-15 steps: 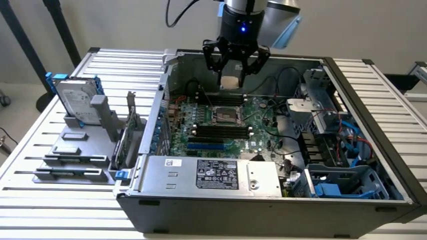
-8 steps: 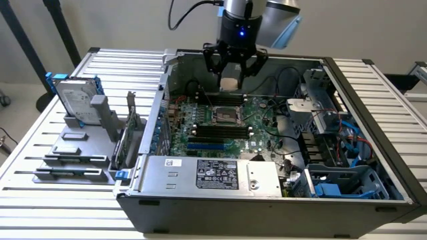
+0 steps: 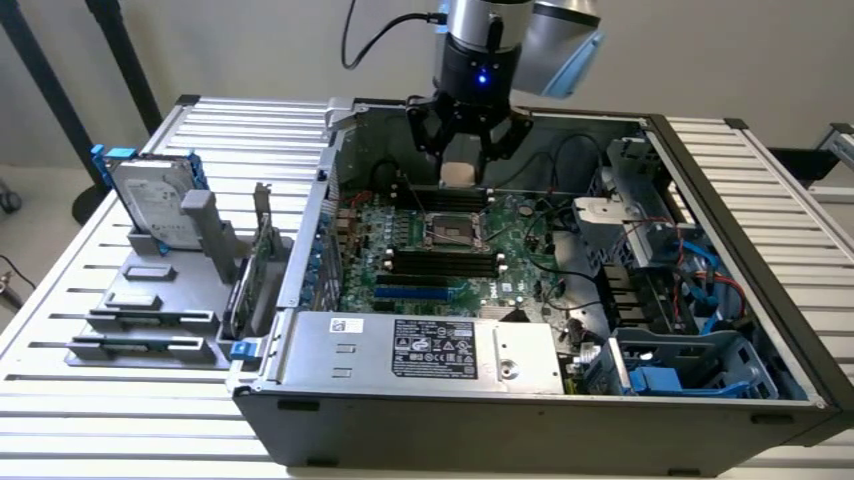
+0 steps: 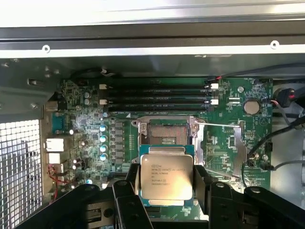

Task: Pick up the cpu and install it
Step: 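Pick up the cpu and move it towards the insertion slot, then place the cpu into insertion slot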

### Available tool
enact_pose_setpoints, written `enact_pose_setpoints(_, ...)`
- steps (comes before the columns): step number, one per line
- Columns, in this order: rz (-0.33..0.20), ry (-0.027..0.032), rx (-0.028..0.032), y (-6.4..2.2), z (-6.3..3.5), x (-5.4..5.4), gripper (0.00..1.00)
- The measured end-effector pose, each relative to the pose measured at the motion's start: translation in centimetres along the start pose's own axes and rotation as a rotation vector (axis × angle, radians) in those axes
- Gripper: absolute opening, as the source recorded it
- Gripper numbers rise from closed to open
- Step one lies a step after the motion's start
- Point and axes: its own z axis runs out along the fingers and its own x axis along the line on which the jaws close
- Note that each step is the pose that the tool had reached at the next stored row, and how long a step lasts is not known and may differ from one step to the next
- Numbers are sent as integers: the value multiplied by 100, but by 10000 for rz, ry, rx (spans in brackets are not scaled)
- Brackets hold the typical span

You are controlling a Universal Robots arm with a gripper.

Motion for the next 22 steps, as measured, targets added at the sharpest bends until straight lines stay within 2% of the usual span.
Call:
enact_pose_setpoints(7, 0, 1, -2, 30, 120, -26, 55)
enact_pose_setpoints(22, 2, 14, 0, 30, 120, -30, 55)
